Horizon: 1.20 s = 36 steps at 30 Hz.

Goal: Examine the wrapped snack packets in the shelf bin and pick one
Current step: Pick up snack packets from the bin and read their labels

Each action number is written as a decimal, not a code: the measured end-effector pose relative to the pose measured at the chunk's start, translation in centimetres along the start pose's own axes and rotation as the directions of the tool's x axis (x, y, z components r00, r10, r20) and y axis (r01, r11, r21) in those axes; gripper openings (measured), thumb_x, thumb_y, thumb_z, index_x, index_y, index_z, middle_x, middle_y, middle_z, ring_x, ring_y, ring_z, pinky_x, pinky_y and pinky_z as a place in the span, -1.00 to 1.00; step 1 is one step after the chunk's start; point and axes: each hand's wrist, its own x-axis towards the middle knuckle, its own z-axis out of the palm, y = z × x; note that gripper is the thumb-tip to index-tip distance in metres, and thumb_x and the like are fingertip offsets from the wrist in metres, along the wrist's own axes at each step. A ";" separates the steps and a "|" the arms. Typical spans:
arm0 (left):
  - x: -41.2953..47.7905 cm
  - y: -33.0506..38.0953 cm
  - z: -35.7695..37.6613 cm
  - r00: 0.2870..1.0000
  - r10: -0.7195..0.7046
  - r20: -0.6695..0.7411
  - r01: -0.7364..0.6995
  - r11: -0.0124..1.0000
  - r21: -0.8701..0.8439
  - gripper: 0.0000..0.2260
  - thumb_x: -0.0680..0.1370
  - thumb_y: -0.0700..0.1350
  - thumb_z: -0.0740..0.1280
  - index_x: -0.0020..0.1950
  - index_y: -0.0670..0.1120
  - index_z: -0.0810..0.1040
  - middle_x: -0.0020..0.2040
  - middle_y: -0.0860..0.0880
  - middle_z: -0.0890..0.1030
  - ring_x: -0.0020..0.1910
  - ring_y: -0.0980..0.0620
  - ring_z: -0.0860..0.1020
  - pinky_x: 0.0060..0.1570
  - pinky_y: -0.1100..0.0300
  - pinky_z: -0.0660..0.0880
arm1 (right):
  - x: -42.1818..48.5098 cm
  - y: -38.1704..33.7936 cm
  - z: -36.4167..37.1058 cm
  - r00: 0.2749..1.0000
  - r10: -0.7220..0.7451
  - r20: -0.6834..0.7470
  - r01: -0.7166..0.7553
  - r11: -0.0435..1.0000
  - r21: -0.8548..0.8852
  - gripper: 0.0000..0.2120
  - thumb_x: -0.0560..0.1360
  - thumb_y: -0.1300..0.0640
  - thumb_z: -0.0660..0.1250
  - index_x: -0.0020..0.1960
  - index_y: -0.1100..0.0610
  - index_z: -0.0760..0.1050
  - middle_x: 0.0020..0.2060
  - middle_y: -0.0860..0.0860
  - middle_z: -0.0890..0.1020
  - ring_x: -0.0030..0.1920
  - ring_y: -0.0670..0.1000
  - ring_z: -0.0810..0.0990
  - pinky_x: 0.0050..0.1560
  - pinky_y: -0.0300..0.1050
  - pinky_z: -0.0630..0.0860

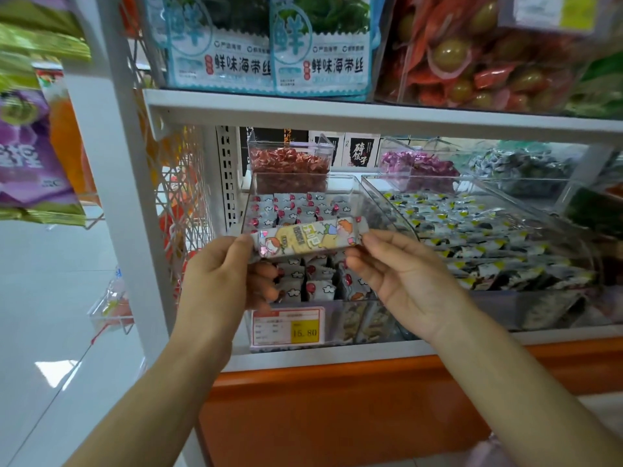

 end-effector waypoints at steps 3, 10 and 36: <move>-0.1 0.1 0.0 0.999 -0.044 0.030 0.047 0.995 -0.086 -0.76 0.62 -0.10 0.16 -0.19 -0.16 0.47 -0.50 -0.01 0.55 -0.58 0.09 0.43 -0.59 0.29 0.41 | 0.0 0.0 0.1 0.999 0.007 -0.047 -0.005 0.999 0.038 -0.88 0.26 0.30 0.34 -0.20 0.28 0.55 -0.39 0.13 0.65 -0.37 0.00 0.66 -0.39 -0.26 0.57; -0.1 0.5 0.0 0.973 -0.036 0.226 0.088 0.971 -0.223 -0.78 0.58 -0.24 0.18 -0.25 -0.21 0.50 -0.46 -0.03 0.55 -0.53 0.14 0.46 -0.50 0.36 0.46 | 0.3 0.0 -0.2 0.985 -0.006 -0.173 0.019 0.997 0.075 -0.93 0.48 0.39 0.25 -0.11 0.31 0.51 -0.41 0.12 0.66 -0.39 -0.01 0.66 -0.40 -0.27 0.57; 0.0 0.4 -0.5 0.955 0.045 0.294 -0.074 0.993 0.090 -0.74 0.48 -0.18 0.36 0.14 0.04 0.55 -0.03 0.04 0.68 -0.10 0.10 0.67 -0.07 0.33 0.57 | -0.6 -0.2 0.3 0.903 -0.396 0.167 0.396 0.616 -0.681 -0.88 0.47 0.19 0.36 -0.22 0.06 0.62 -0.34 0.00 0.63 -0.31 -0.09 0.60 -0.30 -0.29 0.55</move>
